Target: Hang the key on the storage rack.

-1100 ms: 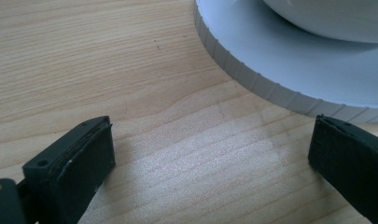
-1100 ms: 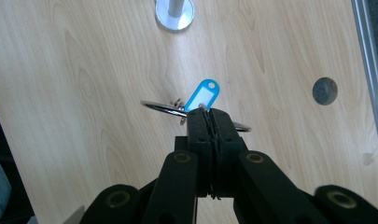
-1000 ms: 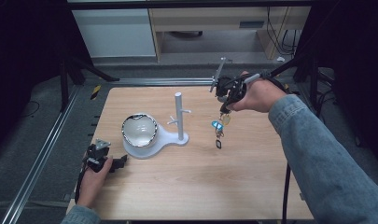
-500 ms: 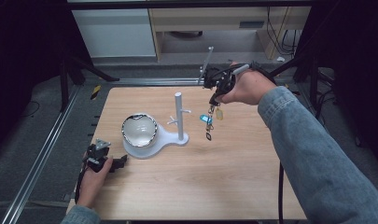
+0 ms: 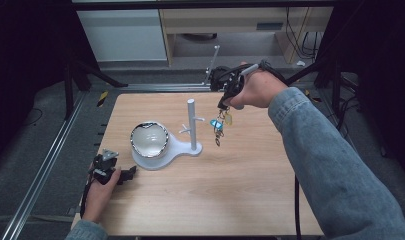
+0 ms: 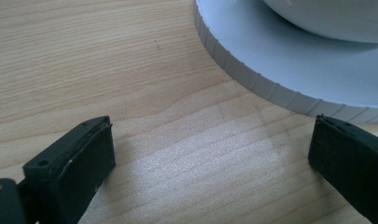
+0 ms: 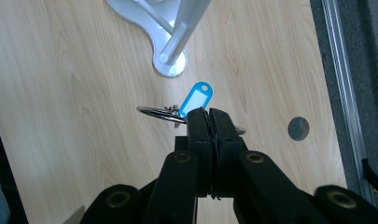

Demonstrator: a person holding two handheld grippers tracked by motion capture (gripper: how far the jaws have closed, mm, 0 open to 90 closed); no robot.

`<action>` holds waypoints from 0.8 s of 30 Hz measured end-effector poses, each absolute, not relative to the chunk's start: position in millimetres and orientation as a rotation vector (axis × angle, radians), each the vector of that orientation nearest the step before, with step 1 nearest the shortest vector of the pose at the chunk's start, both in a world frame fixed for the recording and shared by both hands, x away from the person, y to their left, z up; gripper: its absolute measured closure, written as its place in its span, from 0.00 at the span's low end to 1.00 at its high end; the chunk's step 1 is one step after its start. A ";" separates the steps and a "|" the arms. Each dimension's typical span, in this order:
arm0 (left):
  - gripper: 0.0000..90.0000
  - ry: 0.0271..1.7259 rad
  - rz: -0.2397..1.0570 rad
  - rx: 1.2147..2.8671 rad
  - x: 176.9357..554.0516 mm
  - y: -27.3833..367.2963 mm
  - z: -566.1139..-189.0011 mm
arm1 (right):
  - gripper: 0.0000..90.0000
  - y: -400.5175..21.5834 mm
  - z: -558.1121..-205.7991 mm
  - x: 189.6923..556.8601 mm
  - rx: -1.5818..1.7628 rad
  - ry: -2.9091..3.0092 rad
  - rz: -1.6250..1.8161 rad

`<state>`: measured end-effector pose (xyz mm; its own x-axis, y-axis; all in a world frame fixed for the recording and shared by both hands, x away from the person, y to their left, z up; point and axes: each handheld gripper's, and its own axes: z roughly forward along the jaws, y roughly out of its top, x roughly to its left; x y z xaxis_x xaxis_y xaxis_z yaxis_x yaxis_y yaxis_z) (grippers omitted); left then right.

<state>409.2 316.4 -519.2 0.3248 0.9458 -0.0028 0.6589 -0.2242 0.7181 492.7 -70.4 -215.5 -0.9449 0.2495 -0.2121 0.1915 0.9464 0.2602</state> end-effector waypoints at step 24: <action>0.00 1.407 0.592 1.972 409.4 316.5 -519.2 | 0.99 -31.6 -219.2 498.4 0.255 2.879 0.364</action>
<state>409.4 316.5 -519.2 0.3264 0.9452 -0.0028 0.6588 -0.2253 0.7178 498.4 -31.6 -219.2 -0.9589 0.1993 -0.2017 0.1428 0.9540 0.2637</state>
